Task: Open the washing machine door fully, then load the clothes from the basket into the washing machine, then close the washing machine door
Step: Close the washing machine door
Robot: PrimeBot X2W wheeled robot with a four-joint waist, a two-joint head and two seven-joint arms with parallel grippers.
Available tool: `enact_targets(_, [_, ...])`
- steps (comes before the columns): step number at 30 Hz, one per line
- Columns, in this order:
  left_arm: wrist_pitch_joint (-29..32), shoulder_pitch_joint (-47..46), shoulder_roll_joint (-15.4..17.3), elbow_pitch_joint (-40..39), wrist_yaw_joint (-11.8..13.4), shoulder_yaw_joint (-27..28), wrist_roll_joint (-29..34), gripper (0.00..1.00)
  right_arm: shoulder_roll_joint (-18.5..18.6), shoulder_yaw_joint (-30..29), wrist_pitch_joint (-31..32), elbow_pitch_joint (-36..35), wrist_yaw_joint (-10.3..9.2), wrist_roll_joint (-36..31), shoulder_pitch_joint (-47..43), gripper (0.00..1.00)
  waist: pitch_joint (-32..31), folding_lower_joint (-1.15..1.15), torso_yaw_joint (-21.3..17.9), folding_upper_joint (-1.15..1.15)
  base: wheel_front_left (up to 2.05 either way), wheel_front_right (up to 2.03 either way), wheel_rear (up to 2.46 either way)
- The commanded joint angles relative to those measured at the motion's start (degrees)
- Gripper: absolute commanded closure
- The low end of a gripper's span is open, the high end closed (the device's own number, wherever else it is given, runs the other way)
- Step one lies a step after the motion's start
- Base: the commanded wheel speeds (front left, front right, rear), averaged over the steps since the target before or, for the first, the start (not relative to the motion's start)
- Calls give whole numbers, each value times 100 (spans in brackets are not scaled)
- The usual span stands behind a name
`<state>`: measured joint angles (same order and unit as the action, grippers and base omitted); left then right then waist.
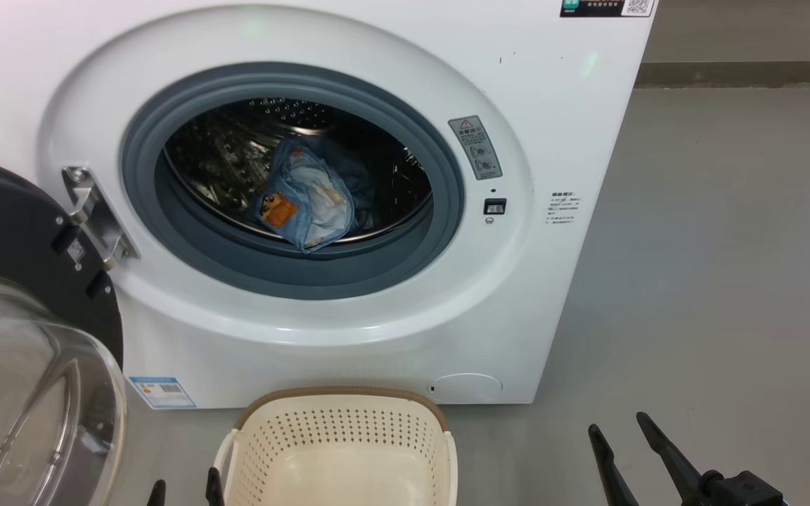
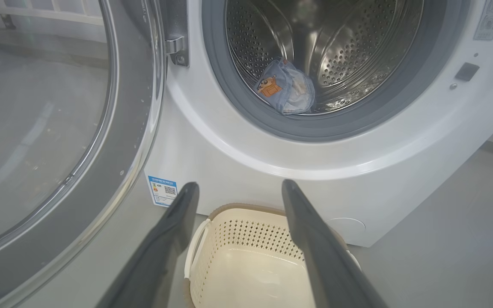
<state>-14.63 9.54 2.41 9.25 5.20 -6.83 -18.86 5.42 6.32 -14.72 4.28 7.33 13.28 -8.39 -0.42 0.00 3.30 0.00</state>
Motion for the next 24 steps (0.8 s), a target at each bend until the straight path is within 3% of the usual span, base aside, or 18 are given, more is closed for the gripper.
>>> enact_targets(1, [-37,-75,47,-167,-36,206,43,0,28,111,-28,-171,16,-20,37,0,15,0,-19,0,0,0,0])
enact_targets(13, [-37,-81,47,-65,-37,240,94,0,-17,102,-28,-169,16,-28,50,0,39,0,-70,0,-25,25,0])
enact_targets(24, [-37,-98,47,-31,-14,230,104,0,-25,118,-28,-154,16,-19,74,0,36,0,-70,0,-153,153,0])
